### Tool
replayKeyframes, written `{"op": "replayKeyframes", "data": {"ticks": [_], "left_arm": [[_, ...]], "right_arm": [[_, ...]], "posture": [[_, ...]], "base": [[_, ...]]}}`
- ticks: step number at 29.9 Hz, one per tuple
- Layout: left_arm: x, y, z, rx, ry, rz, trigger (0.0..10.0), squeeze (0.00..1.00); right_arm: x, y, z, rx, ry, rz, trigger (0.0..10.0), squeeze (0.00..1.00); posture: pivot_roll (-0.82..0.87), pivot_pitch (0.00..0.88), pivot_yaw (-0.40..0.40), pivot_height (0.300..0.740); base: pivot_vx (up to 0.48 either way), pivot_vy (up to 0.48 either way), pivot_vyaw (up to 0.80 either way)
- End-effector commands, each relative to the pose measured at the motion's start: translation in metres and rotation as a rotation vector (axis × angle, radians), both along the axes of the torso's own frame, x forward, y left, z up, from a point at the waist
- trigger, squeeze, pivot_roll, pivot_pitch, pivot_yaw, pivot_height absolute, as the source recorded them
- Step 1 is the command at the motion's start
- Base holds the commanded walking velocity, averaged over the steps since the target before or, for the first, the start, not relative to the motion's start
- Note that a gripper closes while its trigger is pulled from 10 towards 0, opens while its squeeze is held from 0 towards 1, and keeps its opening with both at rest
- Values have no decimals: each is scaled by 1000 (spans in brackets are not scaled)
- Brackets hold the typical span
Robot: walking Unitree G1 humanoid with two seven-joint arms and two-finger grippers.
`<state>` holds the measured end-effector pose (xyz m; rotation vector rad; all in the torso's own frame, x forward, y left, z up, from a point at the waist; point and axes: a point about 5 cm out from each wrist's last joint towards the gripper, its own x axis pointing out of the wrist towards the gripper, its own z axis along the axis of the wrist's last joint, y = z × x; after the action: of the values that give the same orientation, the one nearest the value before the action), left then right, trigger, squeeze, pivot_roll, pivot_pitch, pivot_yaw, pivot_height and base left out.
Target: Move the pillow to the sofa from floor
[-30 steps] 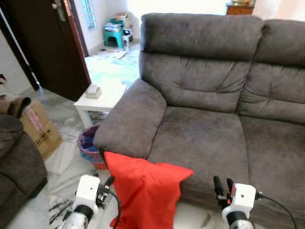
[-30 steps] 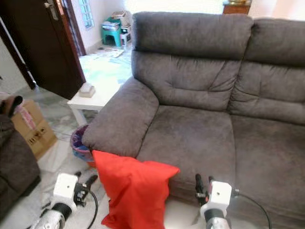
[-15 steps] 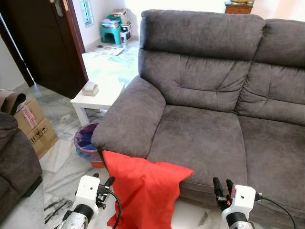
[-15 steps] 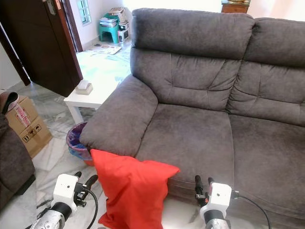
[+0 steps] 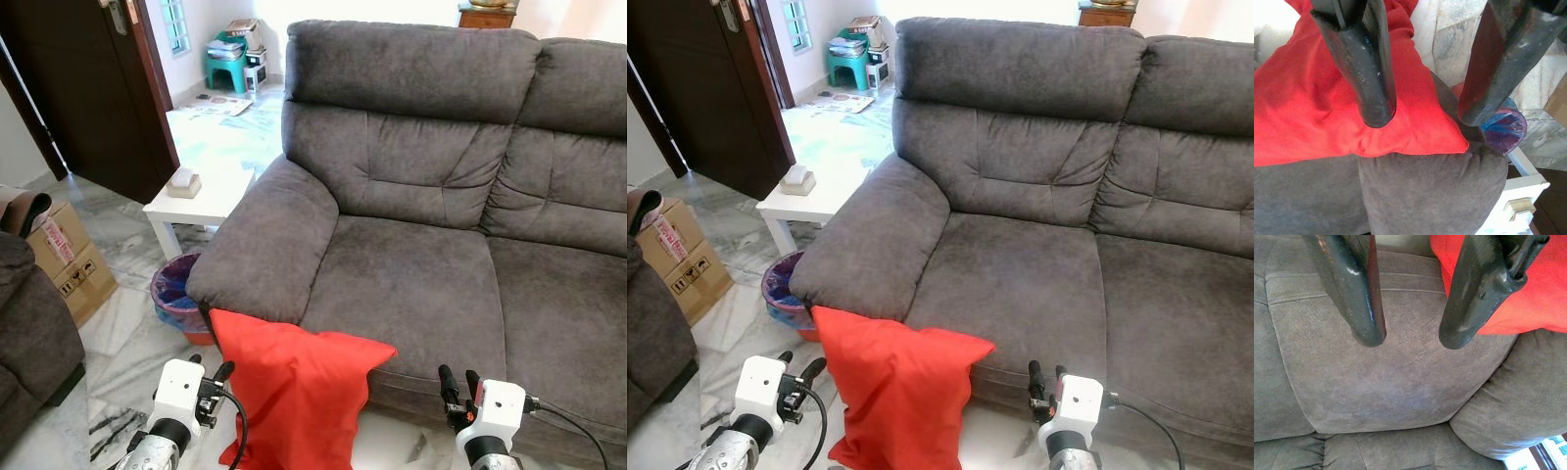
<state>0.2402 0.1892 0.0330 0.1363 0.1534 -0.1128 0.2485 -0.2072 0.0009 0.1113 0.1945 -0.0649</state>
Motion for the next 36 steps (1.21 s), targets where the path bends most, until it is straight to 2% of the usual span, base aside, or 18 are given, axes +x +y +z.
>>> {"op": "replayKeyframes", "data": {"ticks": [1,7,21,36], "left_arm": [[1,2,3,3,-7,6,10000,0],[2,1,4,-4,-12,7,10000,0],[2,2,3,6,-3,14,10000,0],[3,2,3,8,-6,11,10000,0]], "right_arm": [[1,3,-2,12,18,5,10000,0],[2,3,-3,10,28,6,10000,0],[3,4,-1,10,14,20,10000,0],[4,6,-1,8,15,32,10000,0]], "posture": [[-9,59,30,652],[-13,60,30,627],[-7,57,27,627],[-6,53,27,627]], "base": [[0,0,0],[0,0,0],[0,0,0],[258,0,0]]}}
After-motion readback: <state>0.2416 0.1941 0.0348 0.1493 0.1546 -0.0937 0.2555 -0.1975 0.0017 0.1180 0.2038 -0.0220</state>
